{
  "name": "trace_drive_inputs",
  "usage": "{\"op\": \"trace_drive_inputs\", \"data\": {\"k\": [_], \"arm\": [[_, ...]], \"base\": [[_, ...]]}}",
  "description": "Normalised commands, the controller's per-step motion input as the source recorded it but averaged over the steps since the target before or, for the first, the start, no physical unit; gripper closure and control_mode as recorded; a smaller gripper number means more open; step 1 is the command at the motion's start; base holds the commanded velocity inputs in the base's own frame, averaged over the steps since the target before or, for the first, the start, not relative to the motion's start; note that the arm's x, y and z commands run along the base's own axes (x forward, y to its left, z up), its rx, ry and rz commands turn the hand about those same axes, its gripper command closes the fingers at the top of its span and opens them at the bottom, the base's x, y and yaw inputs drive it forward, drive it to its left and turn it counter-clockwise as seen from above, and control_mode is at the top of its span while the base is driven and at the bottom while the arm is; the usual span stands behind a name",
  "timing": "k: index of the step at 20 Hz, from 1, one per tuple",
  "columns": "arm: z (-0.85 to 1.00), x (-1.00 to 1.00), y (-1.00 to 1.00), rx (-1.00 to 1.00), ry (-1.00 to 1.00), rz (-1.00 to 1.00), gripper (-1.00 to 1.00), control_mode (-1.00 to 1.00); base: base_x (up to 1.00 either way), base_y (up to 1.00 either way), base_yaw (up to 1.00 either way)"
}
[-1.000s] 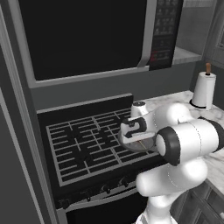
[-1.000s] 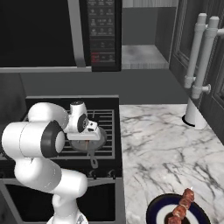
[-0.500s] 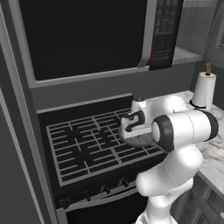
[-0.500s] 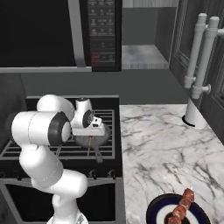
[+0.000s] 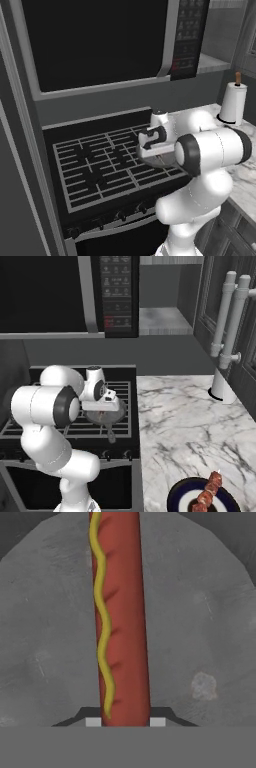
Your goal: Place the cold items (pear and peach) from the fridge in one tupperware on the dining counter. Place the warm items (hot dog and kebab skewer) in the stove area in another tupperware.
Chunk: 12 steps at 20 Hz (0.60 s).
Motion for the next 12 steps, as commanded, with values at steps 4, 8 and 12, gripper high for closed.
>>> {"op": "trace_drive_inputs", "data": {"k": [4, 8, 12], "arm": [[0.21, -0.22, 0.0, -0.02, -0.09, 0.0, 1.0, -1.0], [0.62, -0.11, 0.0, -0.11, -0.07, 0.0, 1.0, -1.0], [0.57, -0.08, 0.03, -0.14, -0.02, 0.0, 1.0, -1.0]], "base": [[0.0, 0.0, 0.0], [0.0, 0.0, 0.0], [0.0, 0.0, 0.0]]}}
